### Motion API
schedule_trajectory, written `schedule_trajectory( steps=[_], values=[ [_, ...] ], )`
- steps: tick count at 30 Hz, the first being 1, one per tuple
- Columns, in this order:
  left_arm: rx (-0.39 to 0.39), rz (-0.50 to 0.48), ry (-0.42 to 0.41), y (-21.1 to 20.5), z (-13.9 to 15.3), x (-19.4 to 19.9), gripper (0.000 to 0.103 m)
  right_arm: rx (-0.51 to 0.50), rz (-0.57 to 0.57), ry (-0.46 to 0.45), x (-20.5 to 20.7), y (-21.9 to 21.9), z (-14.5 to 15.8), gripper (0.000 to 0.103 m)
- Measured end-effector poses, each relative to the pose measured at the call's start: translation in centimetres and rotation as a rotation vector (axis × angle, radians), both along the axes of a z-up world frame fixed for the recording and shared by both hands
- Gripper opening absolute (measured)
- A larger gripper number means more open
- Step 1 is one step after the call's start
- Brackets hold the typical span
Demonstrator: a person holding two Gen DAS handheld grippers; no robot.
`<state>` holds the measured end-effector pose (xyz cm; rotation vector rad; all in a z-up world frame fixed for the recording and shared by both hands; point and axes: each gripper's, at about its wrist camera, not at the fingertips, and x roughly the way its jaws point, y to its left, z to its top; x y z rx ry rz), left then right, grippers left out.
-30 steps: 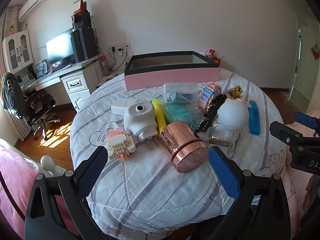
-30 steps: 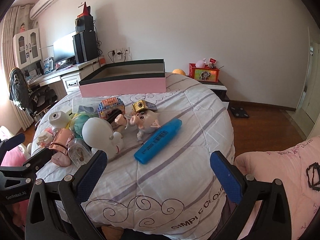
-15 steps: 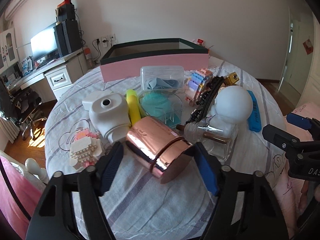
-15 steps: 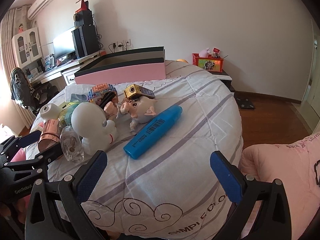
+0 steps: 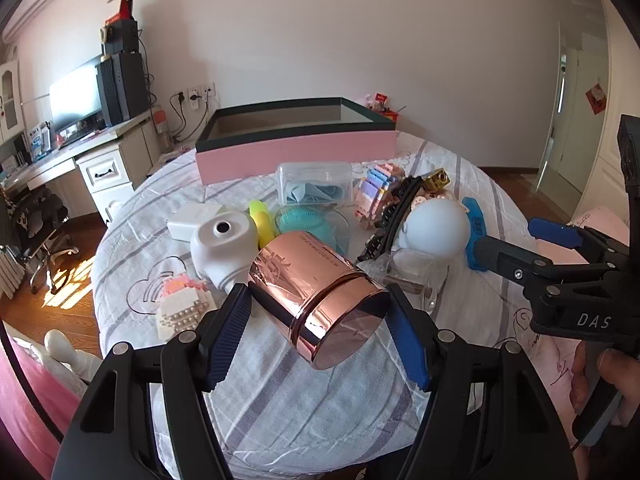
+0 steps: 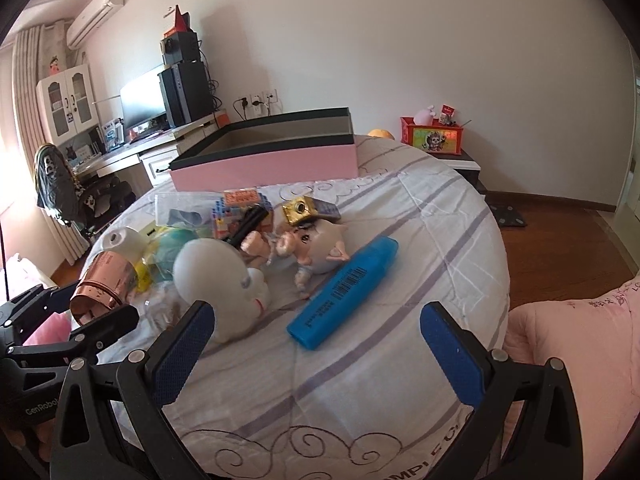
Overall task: Organize rigid objects
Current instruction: 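Grasp the rose-gold cylinder with the left tool while the right tool grasps the astronaut figure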
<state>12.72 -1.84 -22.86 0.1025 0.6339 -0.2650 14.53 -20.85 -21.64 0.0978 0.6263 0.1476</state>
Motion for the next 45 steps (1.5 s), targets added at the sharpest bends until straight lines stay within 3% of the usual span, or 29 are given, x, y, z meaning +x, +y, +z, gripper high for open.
schedule_trajectory(
  steps=[4, 7, 13, 17, 24, 32, 38, 45],
  values=[
    [0.013, 0.011, -0.037, 0.9, 1.0, -0.4, 0.069, 0.002, 0.050, -0.014, 0.9, 2.1, 0.6, 0.102],
    [0.012, 0.021, -0.038, 1.8, 1.3, 0.1, 0.069, 0.016, 0.062, 0.021, 2.4, 2.8, 0.2, 0.092],
    [0.013, 0.018, -0.042, 2.5, 1.7, 1.5, 0.069, 0.088, 0.125, 0.099, 4.7, 3.4, -1.2, 0.050],
    [-0.001, 0.009, -0.034, 2.5, 1.9, 2.4, 0.069, 0.053, 0.123, 0.076, 4.6, 3.6, -0.8, 0.050],
    [-0.048, -0.043, -0.042, 2.3, 4.0, 4.2, 0.069, 0.012, 0.129, -0.012, 4.6, 3.3, 3.2, 0.050],
    [-0.021, -0.097, -0.094, 1.5, 8.8, 9.8, 0.069, 0.002, 0.191, -0.079, 10.3, 3.9, 8.1, 0.050],
    [0.037, -0.077, -0.027, 1.6, 9.5, 19.3, 0.069, -0.011, 0.215, -0.014, 19.0, 5.2, 9.1, 0.050],
    [0.065, -0.052, 0.136, 1.4, 7.0, 29.4, 0.069, -0.013, 0.204, 0.152, 28.5, 6.7, 5.8, 0.050]
  ],
)
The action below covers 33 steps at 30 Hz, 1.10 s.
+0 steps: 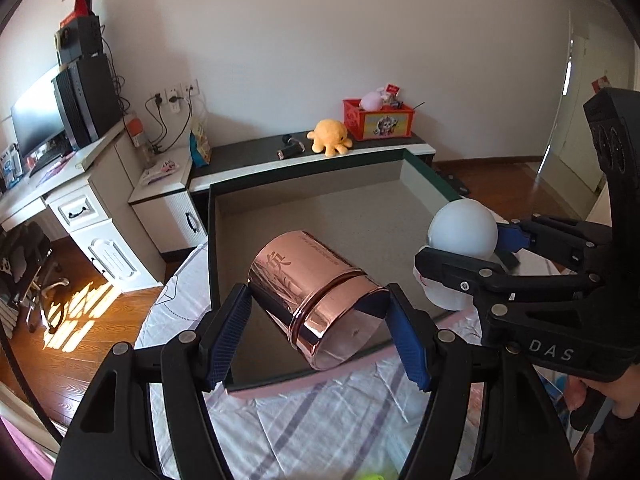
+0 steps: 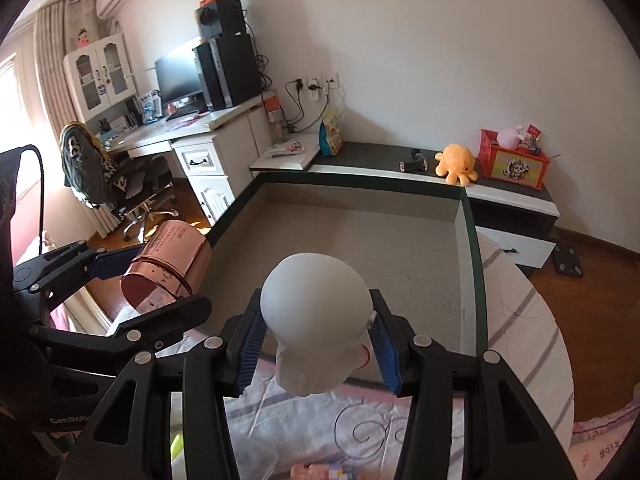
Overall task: Organize rigid objects
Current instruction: 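Grasp the rose-gold cylinder with the left tool while the right tool grasps the astronaut figure, then release the cylinder and astronaut figure into the pink box with both tools, then move both tools back toward the items on the bed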
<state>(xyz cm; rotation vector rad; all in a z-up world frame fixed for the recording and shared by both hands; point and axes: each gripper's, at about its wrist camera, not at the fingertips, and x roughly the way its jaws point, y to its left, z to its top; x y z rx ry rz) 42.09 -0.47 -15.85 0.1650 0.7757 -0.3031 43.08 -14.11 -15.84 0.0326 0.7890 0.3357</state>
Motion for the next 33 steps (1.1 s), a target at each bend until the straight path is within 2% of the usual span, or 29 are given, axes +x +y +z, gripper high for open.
schedule_trajectory(
  steps=[4, 10, 12, 13, 15, 19, 21, 23, 30, 32, 33],
  values=[
    [0.051, 0.003, 0.064, -0.7, -2.3, 3.1, 0.069, -0.006, -0.025, 0.084, 3.2, -0.2, -2.6, 0.050],
    [0.100, 0.039, 0.124, -1.5, -4.8, 5.6, 0.070, -0.009, -0.065, 0.138, 5.2, -0.6, -4.3, 0.051],
    [0.109, 0.046, 0.120, -1.6, -5.0, 5.9, 0.070, 0.003, -0.078, 0.122, 4.9, -0.8, -4.2, 0.052],
    [0.099, 0.039, 0.118, -1.6, -5.0, 5.7, 0.072, 0.008, -0.077, 0.114, 4.8, -0.9, -4.0, 0.058],
    [0.083, 0.027, 0.096, -1.3, -4.4, 4.9, 0.084, 0.010, -0.070, 0.087, 4.1, -1.1, -3.3, 0.070],
    [0.058, 0.058, 0.002, -0.1, -2.0, 1.7, 0.087, 0.013, -0.079, -0.002, 1.0, -1.7, -0.7, 0.080],
    [0.028, 0.081, -0.051, 0.9, -0.5, -0.7, 0.097, -0.011, -0.087, -0.059, -1.4, -1.7, 0.8, 0.081],
    [0.012, 0.123, -0.126, 1.9, 1.1, -3.6, 0.101, -0.026, -0.104, -0.123, -4.6, -1.8, 2.3, 0.082],
    [-0.021, 0.219, -0.347, 4.2, 4.3, -16.3, 0.103, -0.047, -0.157, -0.295, -16.1, -2.2, 5.9, 0.091],
    [-0.040, 0.235, -0.396, 4.2, 4.8, -19.9, 0.103, -0.054, -0.168, -0.340, -19.2, -1.9, 6.5, 0.103],
    [-0.043, 0.246, -0.419, 4.1, 4.9, -21.7, 0.103, -0.053, -0.172, -0.369, -20.7, -1.7, 6.9, 0.103]
  ],
)
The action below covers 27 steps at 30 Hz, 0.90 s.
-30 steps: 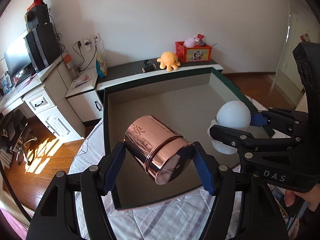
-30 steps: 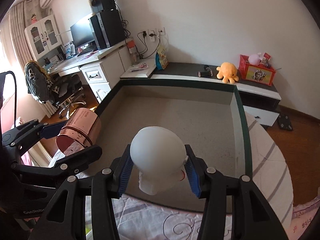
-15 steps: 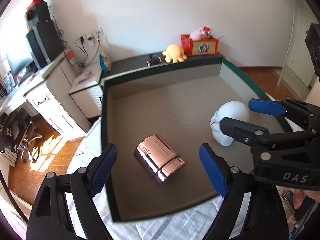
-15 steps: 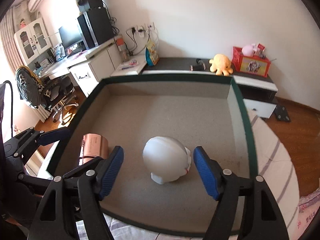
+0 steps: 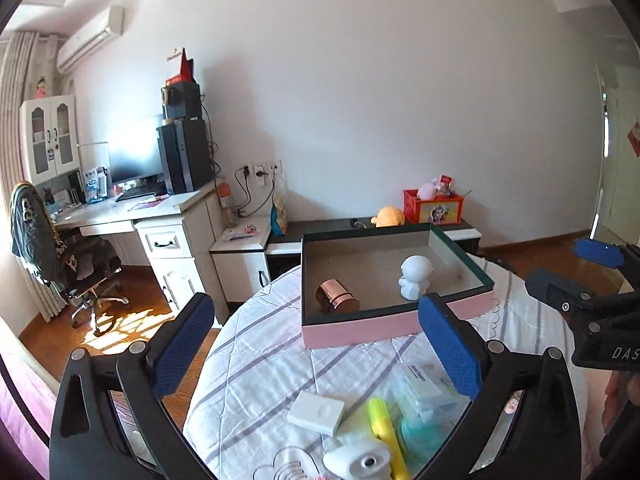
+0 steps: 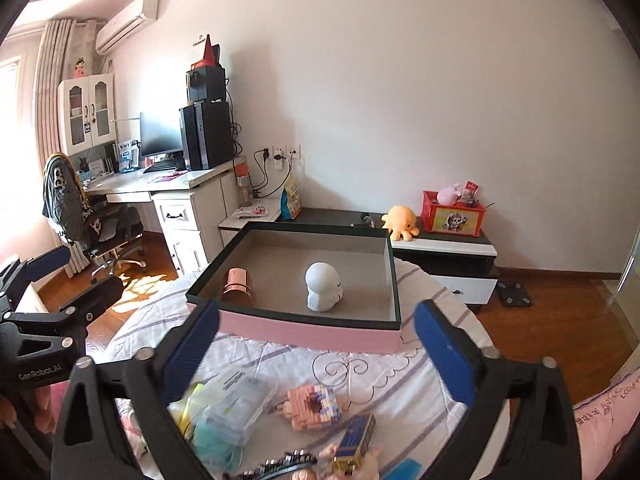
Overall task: Organize rigid objects
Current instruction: 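Move both tools back toward the items on the bed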
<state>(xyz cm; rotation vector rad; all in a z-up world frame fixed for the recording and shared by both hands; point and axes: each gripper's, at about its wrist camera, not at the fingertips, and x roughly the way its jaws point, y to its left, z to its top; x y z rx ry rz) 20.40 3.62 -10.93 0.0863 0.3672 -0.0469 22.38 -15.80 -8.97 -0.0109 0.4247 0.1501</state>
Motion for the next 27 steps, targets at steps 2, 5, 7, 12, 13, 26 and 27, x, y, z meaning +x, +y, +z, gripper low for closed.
schedule_trajectory(
  steps=[2, 5, 7, 12, 13, 26, 27],
  values=[
    [-0.004, 0.011, -0.043, -0.1, 0.4, -3.0, 0.103, -0.011, 0.003, -0.035, -2.6, 0.2, 0.2, 0.103],
    [-0.005, 0.038, -0.074, -0.4, 0.6, -6.8, 0.103, -0.024, -0.024, -0.075, -6.1, 0.6, 0.4, 0.103],
    [-0.025, 0.044, -0.084, -0.4, 0.6, -8.8, 0.103, -0.002, -0.030, -0.081, -8.2, 0.2, 0.2, 0.103],
    [-0.030, 0.028, -0.117, -0.6, 1.0, -11.9, 0.103, 0.003, -0.052, -0.104, -11.8, -0.3, 0.4, 0.103],
    [-0.028, 0.027, -0.125, -0.7, 1.0, -12.3, 0.103, 0.001, -0.056, -0.107, -12.3, -0.3, 0.4, 0.103],
    [-0.027, -0.004, -0.116, -1.3, 0.6, -13.9, 0.103, -0.024, -0.071, -0.116, -14.8, 0.3, 0.5, 0.103],
    [-0.025, -0.005, -0.107, -1.3, 0.3, -13.8, 0.103, -0.026, -0.069, -0.110, -14.7, 0.4, 0.3, 0.103]
  ],
)
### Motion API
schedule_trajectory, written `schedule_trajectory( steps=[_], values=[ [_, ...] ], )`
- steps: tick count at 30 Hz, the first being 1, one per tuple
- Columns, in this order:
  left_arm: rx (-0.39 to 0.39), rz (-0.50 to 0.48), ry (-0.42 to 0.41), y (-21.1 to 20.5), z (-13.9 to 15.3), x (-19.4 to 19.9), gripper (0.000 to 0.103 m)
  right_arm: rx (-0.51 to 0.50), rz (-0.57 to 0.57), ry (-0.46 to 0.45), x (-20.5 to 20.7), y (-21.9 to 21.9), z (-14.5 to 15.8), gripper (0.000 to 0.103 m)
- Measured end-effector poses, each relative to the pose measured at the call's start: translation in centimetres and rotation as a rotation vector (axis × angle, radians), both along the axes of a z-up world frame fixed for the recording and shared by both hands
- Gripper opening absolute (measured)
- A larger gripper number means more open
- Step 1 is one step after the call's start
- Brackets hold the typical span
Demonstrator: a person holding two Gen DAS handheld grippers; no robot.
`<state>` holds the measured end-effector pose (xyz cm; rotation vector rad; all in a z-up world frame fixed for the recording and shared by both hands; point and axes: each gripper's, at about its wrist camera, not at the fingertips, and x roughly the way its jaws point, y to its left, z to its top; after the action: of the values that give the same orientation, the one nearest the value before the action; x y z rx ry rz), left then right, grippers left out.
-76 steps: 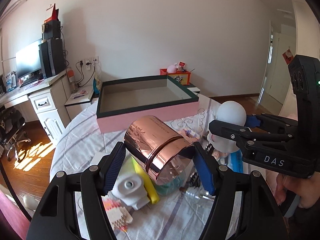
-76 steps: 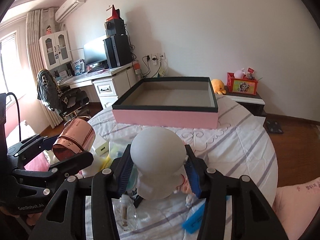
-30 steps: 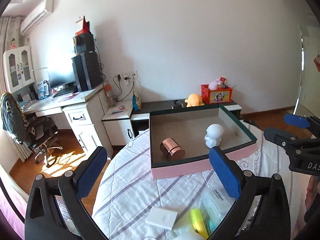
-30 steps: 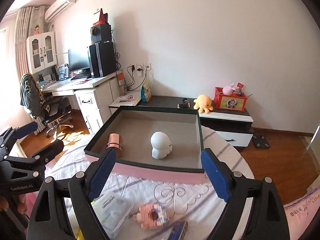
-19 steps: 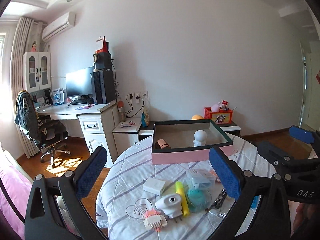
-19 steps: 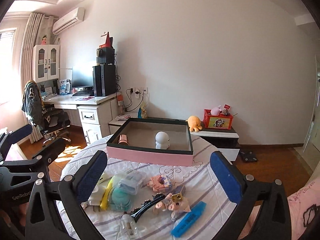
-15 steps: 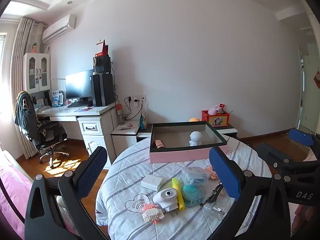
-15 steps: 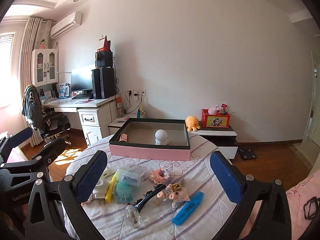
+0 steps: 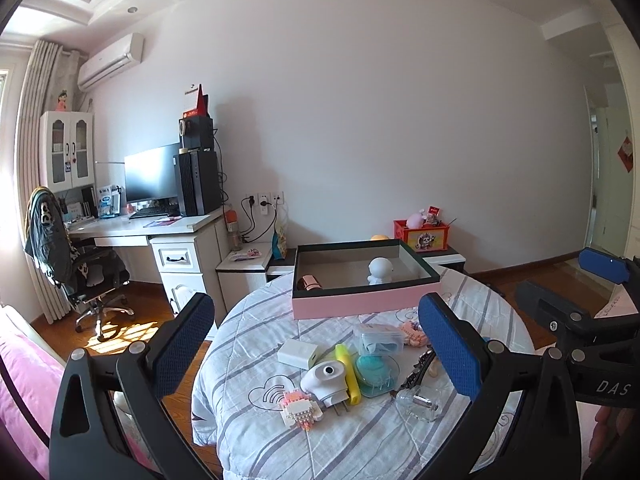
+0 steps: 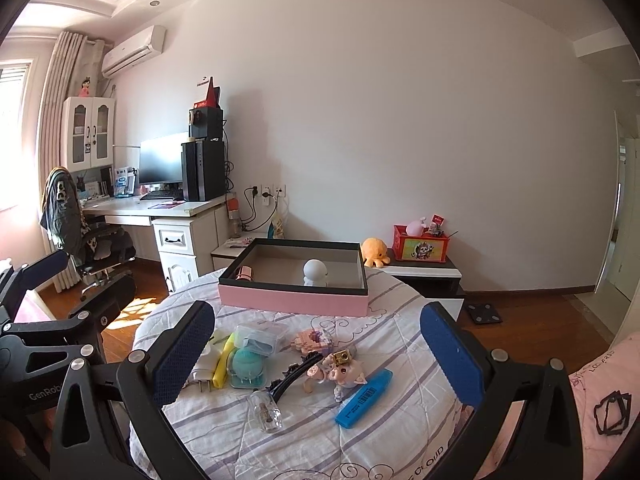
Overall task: Organize rigid objects
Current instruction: 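Move both tools back toward the items on the bed, then grasp the white plug adapter with the left tool while the right tool grasps the glass bottle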
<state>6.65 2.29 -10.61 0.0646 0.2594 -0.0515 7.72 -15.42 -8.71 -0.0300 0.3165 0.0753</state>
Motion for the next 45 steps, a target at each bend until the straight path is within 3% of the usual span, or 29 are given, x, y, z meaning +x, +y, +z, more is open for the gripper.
schedule_trajectory(
  steps=[7, 16, 19, 22, 24, 26, 40, 43, 45],
  values=[
    [0.024, 0.015, 0.093, 1.0, -3.3, 1.8, 0.103, -0.017, 0.026, 0.100, 2.2, 1.1, -3.7, 0.103],
    [0.010, 0.037, 0.309, 3.7, -9.9, 5.2, 0.103, -0.030, 0.088, 0.317, 6.7, 2.8, -11.8, 0.102],
    [0.011, 0.035, 0.341, 3.9, -11.0, 5.9, 0.103, -0.026, 0.136, 0.360, 7.7, 3.5, -13.3, 0.090],
    [0.010, 0.037, 0.364, 4.3, -11.7, 6.7, 0.103, -0.013, 0.170, 0.408, 8.7, 3.7, -14.7, 0.065],
    [0.000, 0.044, 0.381, 4.6, -12.2, 7.2, 0.103, -0.008, 0.186, 0.427, 9.1, 3.7, -15.4, 0.059],
    [-0.008, 0.035, 0.395, 4.7, -12.5, 7.7, 0.103, 0.007, 0.217, 0.437, 9.4, 3.6, -15.8, 0.038],
    [0.057, -0.024, 0.455, 1.2, -13.8, 13.0, 0.103, -0.005, 0.236, 0.350, 8.8, 2.1, -13.3, 0.031],
    [0.031, -0.018, 0.458, 1.4, -13.7, 13.9, 0.103, 0.007, 0.241, 0.351, 8.9, 1.9, -13.2, 0.031],
    [0.003, -0.025, 0.466, 1.6, -13.6, 14.5, 0.094, 0.014, 0.250, 0.348, 9.1, 1.9, -13.2, 0.031]
  ],
)
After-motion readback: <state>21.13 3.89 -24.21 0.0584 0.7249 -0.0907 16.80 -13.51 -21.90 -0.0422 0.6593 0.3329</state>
